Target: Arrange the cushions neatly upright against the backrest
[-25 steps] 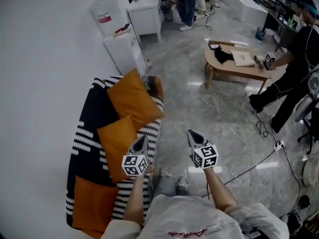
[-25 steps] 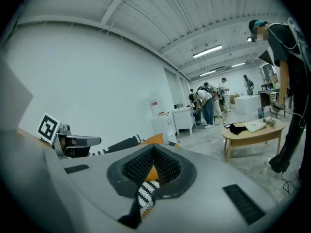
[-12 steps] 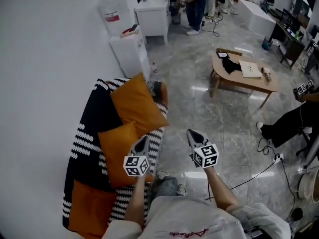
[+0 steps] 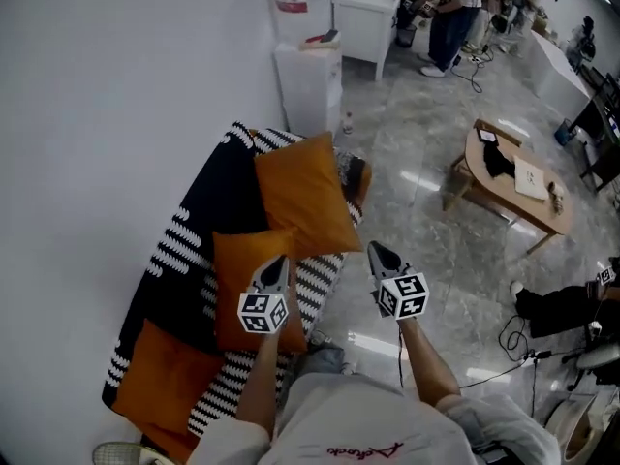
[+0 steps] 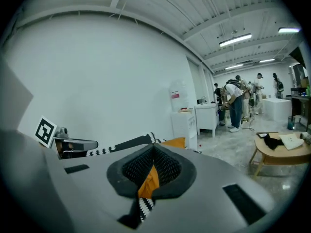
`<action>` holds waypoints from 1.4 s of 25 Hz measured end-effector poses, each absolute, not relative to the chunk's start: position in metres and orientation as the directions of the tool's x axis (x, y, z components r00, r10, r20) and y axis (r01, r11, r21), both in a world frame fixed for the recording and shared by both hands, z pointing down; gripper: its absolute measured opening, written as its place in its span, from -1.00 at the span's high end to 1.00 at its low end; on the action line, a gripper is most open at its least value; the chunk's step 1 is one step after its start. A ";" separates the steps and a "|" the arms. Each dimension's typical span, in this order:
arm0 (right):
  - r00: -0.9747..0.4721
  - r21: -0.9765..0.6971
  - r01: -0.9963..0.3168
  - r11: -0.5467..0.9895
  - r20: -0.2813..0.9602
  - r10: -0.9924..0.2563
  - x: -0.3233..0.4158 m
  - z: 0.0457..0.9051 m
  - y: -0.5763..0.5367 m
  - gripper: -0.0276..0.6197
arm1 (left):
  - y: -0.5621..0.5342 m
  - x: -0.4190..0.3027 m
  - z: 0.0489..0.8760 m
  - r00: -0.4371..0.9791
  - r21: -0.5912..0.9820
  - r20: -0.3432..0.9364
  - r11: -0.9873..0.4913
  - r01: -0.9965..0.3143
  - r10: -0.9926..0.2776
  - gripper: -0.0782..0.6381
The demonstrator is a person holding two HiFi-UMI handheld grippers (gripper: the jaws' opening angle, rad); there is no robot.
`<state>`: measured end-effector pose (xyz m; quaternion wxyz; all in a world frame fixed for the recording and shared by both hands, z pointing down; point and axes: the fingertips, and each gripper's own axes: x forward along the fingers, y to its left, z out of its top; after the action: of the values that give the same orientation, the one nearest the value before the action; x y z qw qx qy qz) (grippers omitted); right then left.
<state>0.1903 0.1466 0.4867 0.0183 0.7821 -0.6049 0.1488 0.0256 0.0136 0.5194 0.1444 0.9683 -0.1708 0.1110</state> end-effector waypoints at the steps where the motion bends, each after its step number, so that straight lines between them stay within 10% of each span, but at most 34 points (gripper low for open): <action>1: 0.199 -0.146 -0.959 -0.242 0.258 -0.945 0.184 0.486 0.128 0.83 | 0.000 0.014 0.521 0.907 0.248 0.267 -0.887 -0.390 -0.324 0.70; 22: -0.426 -0.150 -0.904 0.400 0.370 -0.826 -0.038 0.530 -0.101 0.83 | -0.089 -0.273 0.572 0.479 0.317 0.362 -0.378 -0.870 -0.800 0.70; 35: -0.676 -0.185 -0.717 0.673 0.420 -0.605 -0.113 0.565 -0.175 0.83 | -0.066 -0.350 0.598 0.152 0.317 0.446 -0.003 -0.949 -0.882 0.70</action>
<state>-0.1129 -0.1753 0.5645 0.1641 0.3673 -0.8997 0.1695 -0.3505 -0.0663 0.5979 0.2792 0.7058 -0.6483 0.0598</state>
